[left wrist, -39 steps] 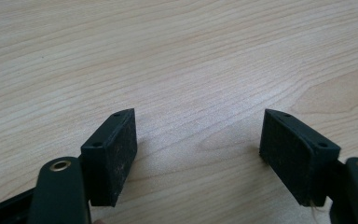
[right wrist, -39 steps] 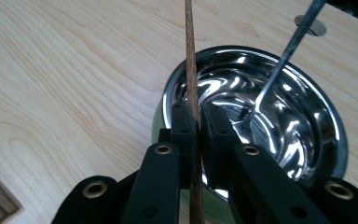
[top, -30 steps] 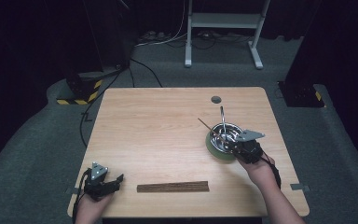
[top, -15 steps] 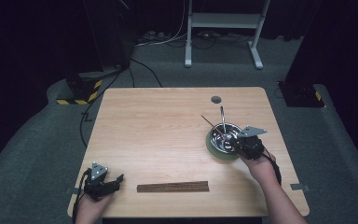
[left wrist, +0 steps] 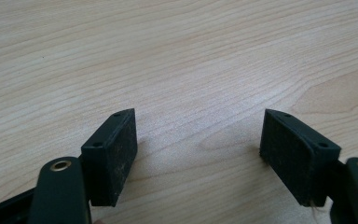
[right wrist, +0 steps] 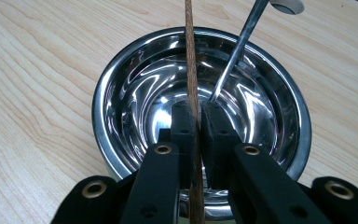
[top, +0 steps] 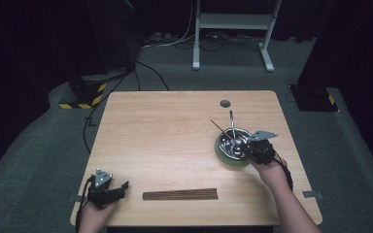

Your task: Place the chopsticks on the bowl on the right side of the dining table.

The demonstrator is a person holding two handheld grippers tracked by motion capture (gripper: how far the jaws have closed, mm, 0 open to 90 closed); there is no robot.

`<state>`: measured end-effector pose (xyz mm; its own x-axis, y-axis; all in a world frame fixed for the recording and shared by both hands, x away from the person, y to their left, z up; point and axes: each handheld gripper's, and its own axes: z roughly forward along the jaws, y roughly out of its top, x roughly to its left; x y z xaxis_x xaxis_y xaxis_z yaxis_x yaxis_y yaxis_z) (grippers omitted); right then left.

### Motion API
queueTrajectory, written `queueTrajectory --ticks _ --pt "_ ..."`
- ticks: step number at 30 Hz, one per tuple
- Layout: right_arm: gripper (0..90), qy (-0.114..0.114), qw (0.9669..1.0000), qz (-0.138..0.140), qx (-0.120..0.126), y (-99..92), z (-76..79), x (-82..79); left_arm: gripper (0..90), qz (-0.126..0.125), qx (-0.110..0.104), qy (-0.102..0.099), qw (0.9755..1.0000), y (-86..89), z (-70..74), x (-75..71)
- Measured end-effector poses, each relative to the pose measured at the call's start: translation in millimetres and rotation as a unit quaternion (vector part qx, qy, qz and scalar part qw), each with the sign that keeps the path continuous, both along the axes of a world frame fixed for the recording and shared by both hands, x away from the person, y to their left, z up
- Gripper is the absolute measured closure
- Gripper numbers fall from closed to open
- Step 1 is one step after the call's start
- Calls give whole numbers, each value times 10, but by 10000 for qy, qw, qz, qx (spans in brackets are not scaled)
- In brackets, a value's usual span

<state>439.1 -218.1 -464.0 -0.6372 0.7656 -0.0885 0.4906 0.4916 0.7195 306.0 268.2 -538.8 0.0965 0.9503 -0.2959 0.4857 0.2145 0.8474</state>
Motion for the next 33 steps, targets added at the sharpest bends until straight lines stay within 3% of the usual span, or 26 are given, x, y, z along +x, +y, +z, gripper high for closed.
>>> queueTrajectory --ticks 10,11,16,22,26,33 --pt "824 27 10000 13 -29 -6 -21 24 274 -3 5 4 10000 1 0 -1" --pt "768 9 10000 -13 34 -5 -15 20 274 2 0 0 10000 0 0 0" --pt "683 -108 9999 -53 87 11 41 -29 273 1 1 0 10000 0 0 0" --pt "641 -470 9988 32 153 94 239 -211 273 -3 12 14 10000 1 1 -1" --pt "633 -626 9970 207 405 193 376 -390 273 -2 16 16 10000 1 2 -2" --pt "690 -763 9942 530 550 420 309 -674 273 -45 57 -2 10000 9 -1 -3"
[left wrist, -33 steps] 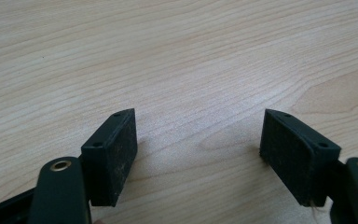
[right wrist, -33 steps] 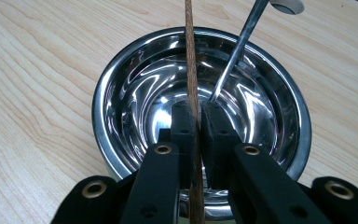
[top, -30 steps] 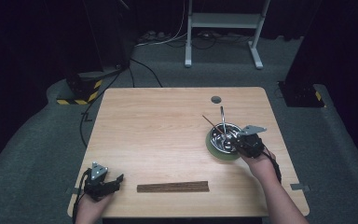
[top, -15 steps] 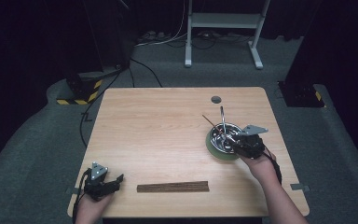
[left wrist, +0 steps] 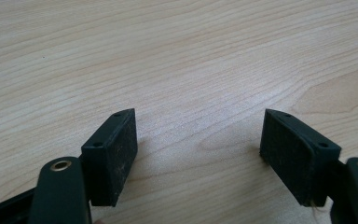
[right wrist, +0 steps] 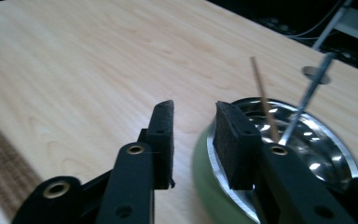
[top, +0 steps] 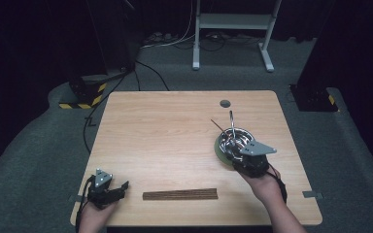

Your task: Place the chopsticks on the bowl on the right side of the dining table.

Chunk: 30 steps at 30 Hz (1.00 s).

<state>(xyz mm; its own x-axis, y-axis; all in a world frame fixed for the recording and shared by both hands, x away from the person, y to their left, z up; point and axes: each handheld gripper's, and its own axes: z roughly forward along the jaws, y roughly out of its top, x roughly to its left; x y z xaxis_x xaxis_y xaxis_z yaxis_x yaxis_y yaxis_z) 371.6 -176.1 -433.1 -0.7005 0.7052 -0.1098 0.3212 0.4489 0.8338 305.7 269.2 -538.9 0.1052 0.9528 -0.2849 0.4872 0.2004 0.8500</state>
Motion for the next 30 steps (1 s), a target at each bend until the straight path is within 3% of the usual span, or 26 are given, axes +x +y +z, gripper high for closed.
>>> queueTrajectory --ticks 4,7,13,14,16,17,20,26,30 --pt "744 182 9996 224 -23 121 -152 -110 273 44 -57 -1 10000 -10 1 3" --pt "836 353 9980 527 -75 262 -356 -198 274 57 -119 -38 9999 -16 0 10" --pt "839 521 9956 777 -13 443 -611 -283 273 78 -76 -19 9999 -12 0 5" --pt "826 515 9948 872 -120 494 -679 -308 272 48 21 17 10000 3 1 0" --pt "818 522 9941 928 -181 509 -700 -318 272 76 13 11 10000 1 1 0" --pt "791 659 9927 1000 -139 522 -741 -334 272 159 -93 -56 9998 -12 -3 11" --pt "752 769 9914 1051 -117 522 -792 -355 274 163 -143 -88 9997 -10 -3 18" --pt "745 849 9907 1062 0 506 -794 -374 274 155 -93 -65 9998 -5 -5 11" --pt "744 883 9907 1033 -61 475 -803 -394 277 134 -52 -34 9999 3 -2 6"
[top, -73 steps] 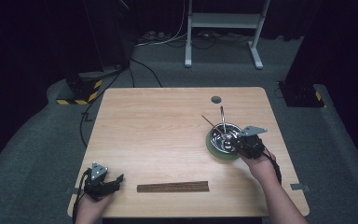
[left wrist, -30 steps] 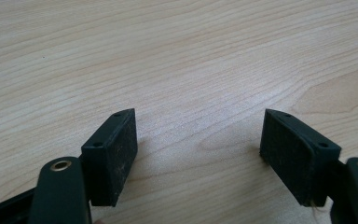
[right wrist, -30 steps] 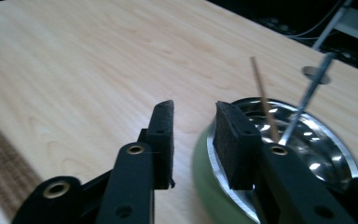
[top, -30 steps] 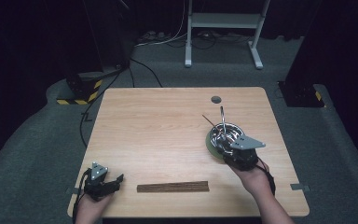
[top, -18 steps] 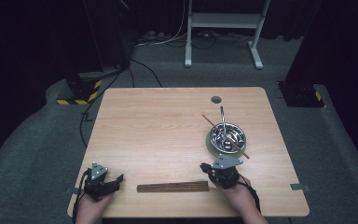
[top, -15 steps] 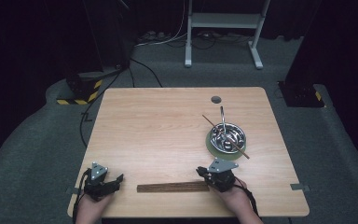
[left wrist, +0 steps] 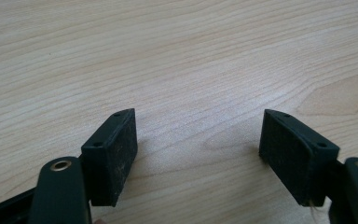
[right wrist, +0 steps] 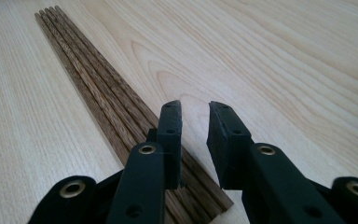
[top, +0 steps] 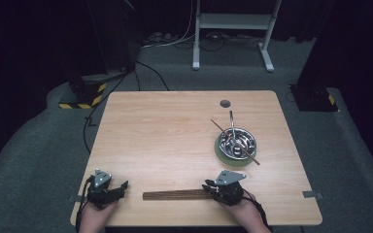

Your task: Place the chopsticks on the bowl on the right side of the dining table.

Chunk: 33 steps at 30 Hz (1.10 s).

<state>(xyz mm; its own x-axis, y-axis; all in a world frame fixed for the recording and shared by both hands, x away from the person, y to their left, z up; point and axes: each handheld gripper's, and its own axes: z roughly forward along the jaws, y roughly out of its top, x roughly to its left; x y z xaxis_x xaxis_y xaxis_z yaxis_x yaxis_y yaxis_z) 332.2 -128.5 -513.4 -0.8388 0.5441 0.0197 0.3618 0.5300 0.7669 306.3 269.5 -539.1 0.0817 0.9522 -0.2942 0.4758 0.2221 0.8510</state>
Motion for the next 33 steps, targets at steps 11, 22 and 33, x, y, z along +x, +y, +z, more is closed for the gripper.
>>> queueTrajectory --ticks 11,22,33 --pt "746 144 9999 -13 -7 -33 -32 23 278 5 -14 1 10000 0 1 0" --pt "750 72 9999 -3 -73 12 -65 11 279 3 -33 -15 10000 -2 0 -1" --pt "754 85 9998 -174 -86 -21 -78 44 278 6 -24 -14 10000 -3 0 -1"
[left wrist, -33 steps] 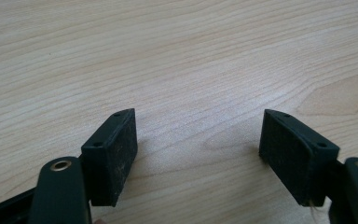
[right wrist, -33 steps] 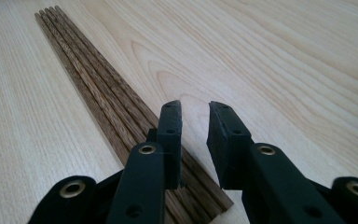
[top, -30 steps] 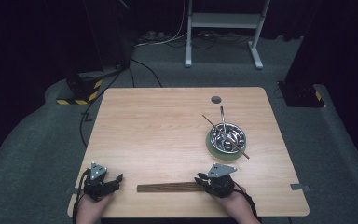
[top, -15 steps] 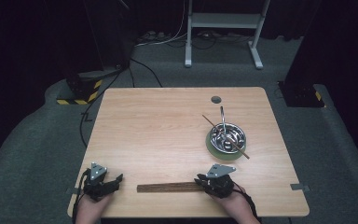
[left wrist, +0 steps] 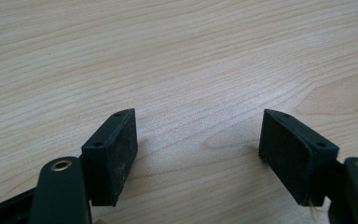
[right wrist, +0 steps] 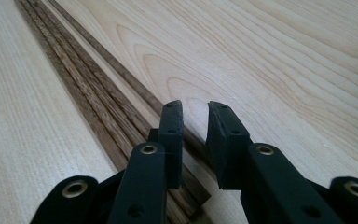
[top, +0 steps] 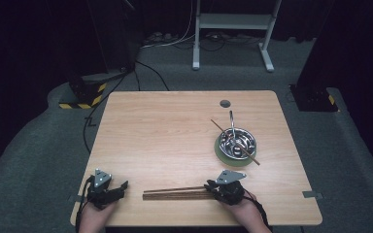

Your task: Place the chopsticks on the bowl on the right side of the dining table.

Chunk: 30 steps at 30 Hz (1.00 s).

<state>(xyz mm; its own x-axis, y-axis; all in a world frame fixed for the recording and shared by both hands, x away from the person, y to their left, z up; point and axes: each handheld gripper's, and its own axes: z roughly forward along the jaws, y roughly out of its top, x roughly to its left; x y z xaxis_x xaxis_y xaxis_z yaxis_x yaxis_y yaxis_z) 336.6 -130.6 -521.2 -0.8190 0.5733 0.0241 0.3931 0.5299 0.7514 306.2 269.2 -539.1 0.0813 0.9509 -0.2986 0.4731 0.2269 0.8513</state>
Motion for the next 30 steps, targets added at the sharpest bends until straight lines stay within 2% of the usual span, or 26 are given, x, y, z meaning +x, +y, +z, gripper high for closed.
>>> queueTrajectory --ticks 6,8,12,13,14,24,28,30 --pt "753 55 10000 -37 -7 -4 2 7 278 6 -8 -6 10000 -2 0 1" --pt "752 -43 10000 -56 -22 -1 -6 16 279 5 -9 -10 10000 -2 0 1" --pt "753 72 9999 -112 -23 -8 0 21 278 1 -6 -2 10000 -2 1 0" --pt "754 17 9999 -127 -42 -11 -1 29 279 1 -6 -5 10000 -2 0 0" --pt "757 18 9998 -198 4 -7 -8 31 278 3 -2 -5 10000 -2 0 0" --pt "761 72 9993 -331 -130 -27 -8 59 279 11 -1 -12 10000 -4 0 -1" --pt "762 10 9990 -426 -120 -52 -15 85 279 14 -3 -12 10000 -5 0 -1" --pt "762 61 9988 -466 -129 -85 -8 105 279 -11 56 32 10000 4 1 -7"
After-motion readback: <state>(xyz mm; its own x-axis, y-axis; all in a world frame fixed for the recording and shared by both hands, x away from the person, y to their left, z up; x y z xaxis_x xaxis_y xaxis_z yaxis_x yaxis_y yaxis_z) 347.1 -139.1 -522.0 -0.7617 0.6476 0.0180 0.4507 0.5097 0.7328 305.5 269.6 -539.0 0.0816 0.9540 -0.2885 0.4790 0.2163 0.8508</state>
